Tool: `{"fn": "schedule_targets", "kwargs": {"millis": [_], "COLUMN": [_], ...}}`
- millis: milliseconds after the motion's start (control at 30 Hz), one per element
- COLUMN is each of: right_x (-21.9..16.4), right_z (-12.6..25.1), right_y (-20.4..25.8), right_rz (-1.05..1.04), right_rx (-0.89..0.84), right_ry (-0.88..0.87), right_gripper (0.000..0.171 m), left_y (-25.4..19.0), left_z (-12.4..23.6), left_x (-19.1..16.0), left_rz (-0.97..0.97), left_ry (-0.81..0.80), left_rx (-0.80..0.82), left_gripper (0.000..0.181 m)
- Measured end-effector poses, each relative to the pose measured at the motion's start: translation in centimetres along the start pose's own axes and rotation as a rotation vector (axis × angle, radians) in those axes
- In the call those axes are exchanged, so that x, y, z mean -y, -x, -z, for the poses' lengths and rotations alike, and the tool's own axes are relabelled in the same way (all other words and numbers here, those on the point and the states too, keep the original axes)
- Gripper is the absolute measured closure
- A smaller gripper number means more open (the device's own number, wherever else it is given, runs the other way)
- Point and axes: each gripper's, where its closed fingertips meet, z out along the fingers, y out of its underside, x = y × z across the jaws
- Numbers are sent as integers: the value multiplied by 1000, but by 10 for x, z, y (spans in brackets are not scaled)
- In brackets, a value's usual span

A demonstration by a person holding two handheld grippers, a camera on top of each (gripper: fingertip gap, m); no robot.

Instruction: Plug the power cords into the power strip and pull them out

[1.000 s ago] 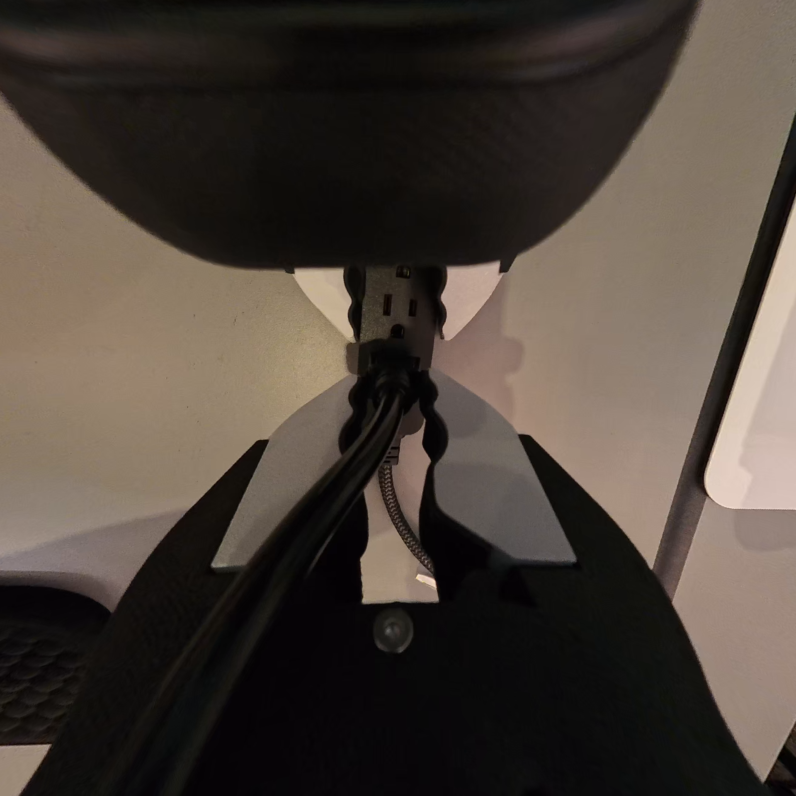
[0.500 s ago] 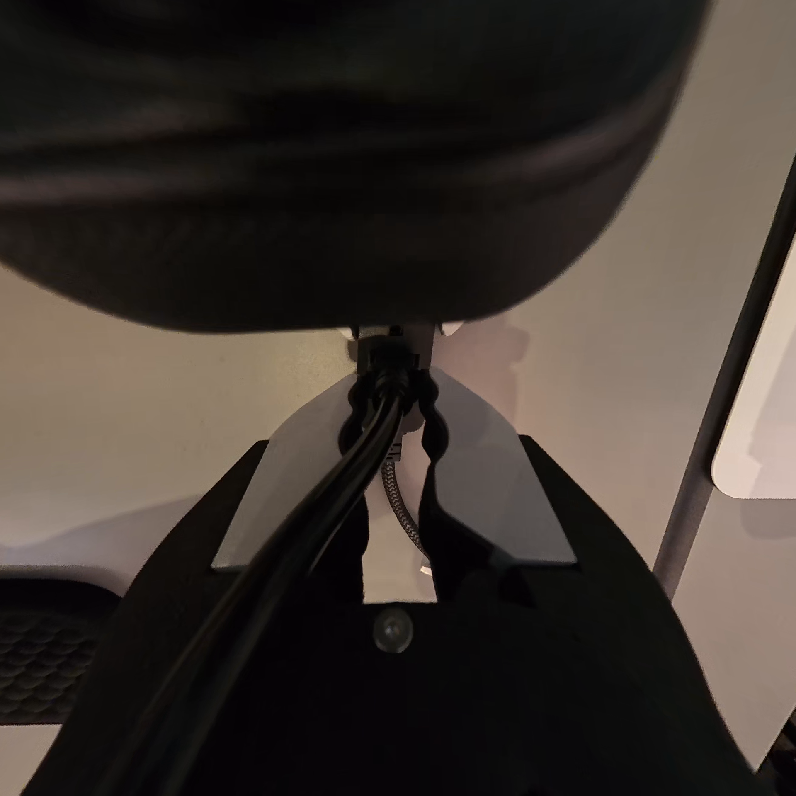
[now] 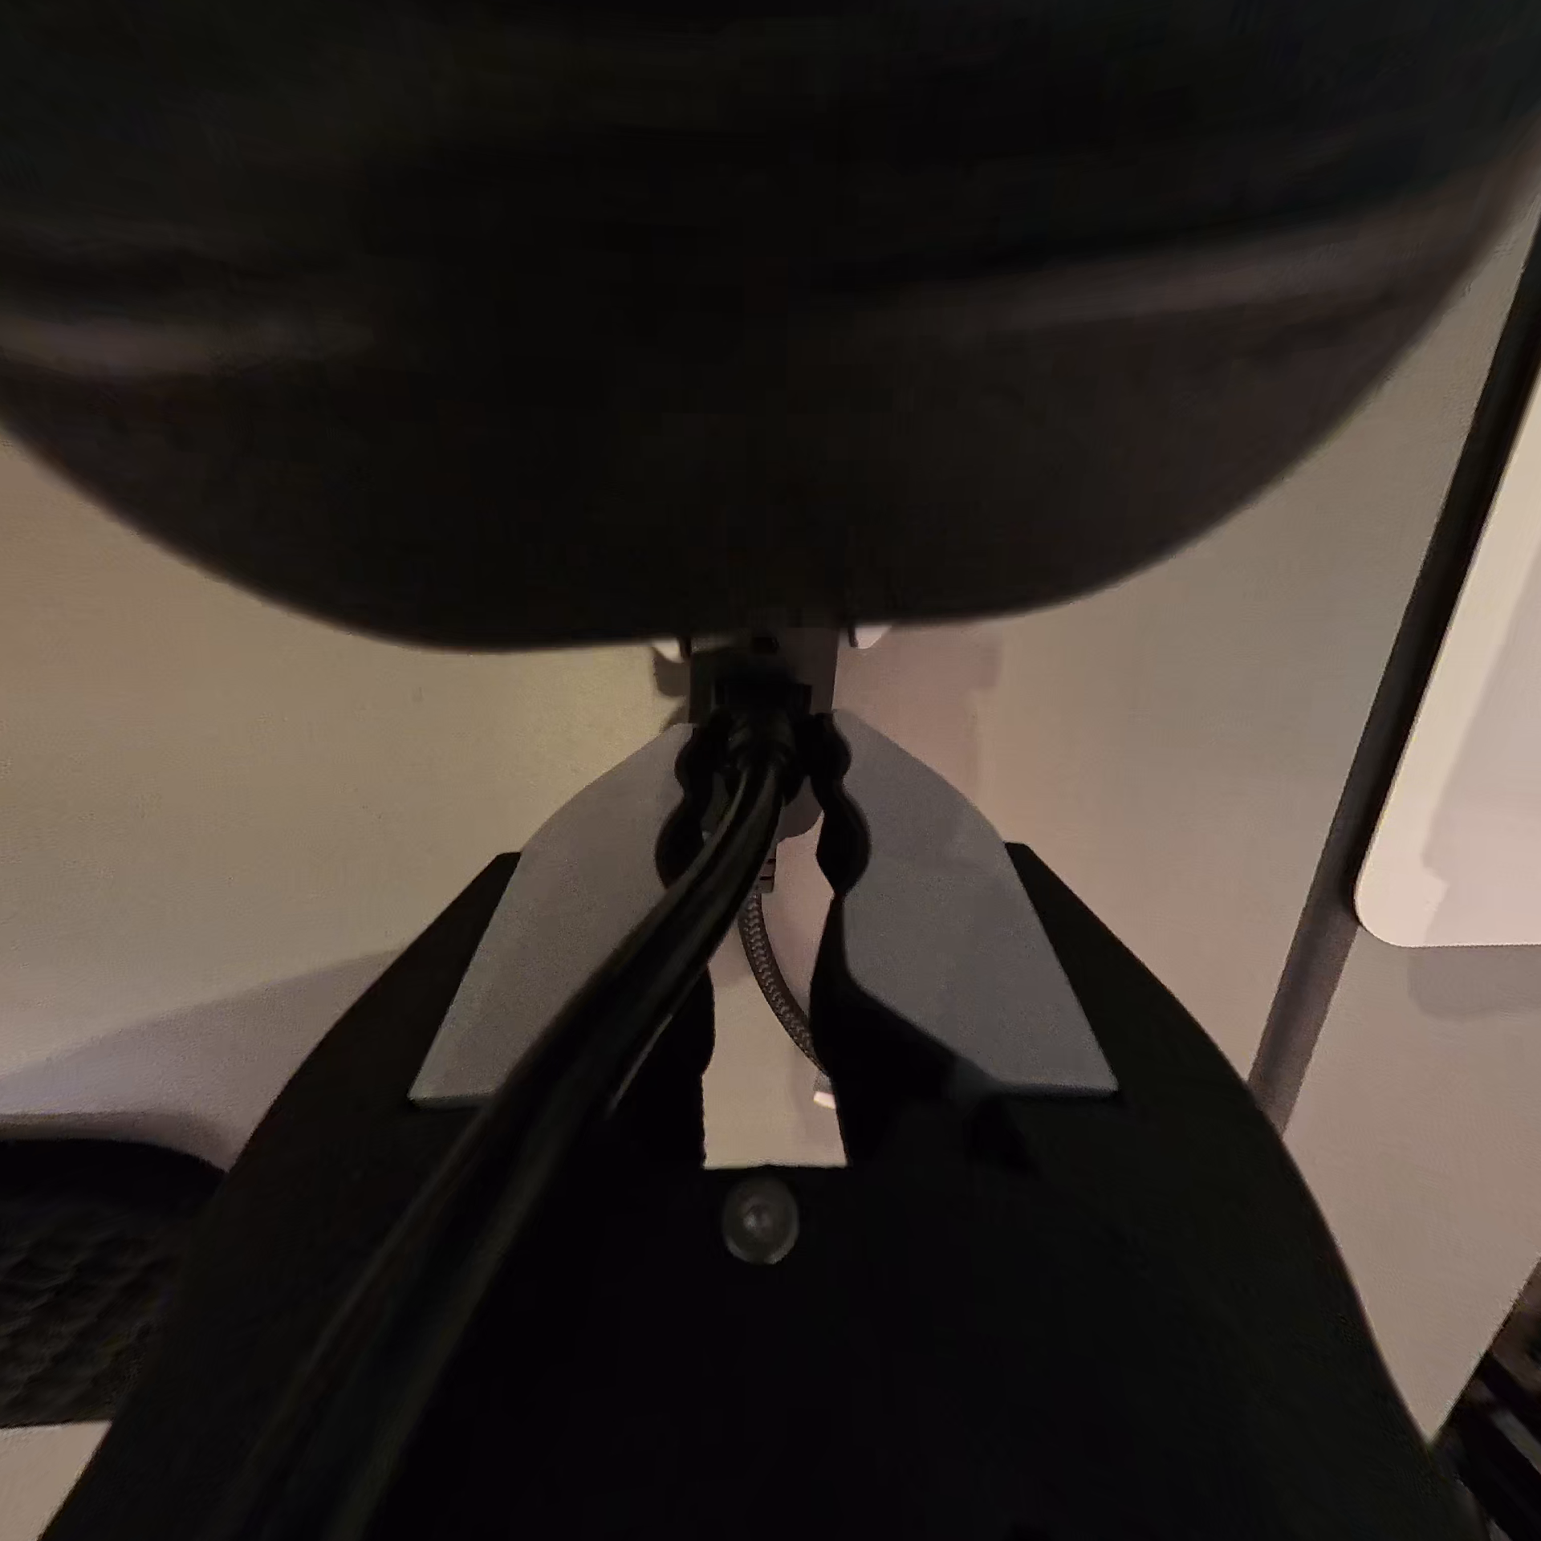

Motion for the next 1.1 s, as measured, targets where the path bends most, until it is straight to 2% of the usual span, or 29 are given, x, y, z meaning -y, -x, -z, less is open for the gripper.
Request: {"fn": "schedule_targets", "kwargs": {"millis": [267,667,800,933,1100], "right_x": [1,3,3,5,2], "right_z": [-1,0,2,1,1], "right_y": [0,2,3,5,1], "right_rz": [-23,-53,-43,-112,-181], "right_rx": [12,1,-31,2,9], "right_ry": [35,-125,-98,-121,-129], "right_gripper": [146,145,146,138,141], "left_y": [0,1,0,0,0], "left_z": [-1,-1,-1,0,0], "left_x": [0,0,-1,-1,-2], "left_rz": [-1,3,-20,-11,-10], "left_ry": [10,-7,34,27,36], "left_rx": [0,5,8,1,1], "left_gripper": [135,135,135,135,135]}}
